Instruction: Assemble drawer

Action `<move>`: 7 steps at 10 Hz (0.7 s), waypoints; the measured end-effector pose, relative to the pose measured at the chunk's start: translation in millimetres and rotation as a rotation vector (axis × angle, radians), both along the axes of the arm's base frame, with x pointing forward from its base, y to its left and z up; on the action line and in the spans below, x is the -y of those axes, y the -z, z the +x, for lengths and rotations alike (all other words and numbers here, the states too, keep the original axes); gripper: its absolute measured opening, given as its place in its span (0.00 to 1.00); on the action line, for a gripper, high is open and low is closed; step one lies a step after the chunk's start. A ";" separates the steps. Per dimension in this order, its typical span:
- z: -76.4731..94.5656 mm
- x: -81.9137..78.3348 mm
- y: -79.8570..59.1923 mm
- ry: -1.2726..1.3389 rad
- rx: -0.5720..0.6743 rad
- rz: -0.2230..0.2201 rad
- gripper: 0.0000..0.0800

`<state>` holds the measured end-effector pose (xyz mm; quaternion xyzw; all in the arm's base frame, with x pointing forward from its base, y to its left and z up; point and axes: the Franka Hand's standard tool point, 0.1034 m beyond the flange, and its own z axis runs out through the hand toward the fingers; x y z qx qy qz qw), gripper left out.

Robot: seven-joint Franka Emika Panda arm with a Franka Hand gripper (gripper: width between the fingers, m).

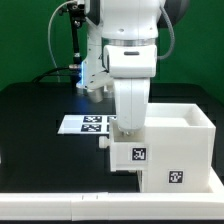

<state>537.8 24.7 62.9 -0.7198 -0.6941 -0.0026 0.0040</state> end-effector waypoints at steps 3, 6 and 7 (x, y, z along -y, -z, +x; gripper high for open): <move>0.1 0.9 -2.3 0.000 -0.002 -0.003 0.36; 16.0 10.8 -36.8 -0.010 -0.001 -0.017 0.73; 30.4 21.9 -48.2 -0.015 0.010 0.007 0.79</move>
Offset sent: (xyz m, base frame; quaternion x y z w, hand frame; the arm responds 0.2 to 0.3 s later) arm -0.0005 -0.0012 0.0283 0.0012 -0.0208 -0.0045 0.9998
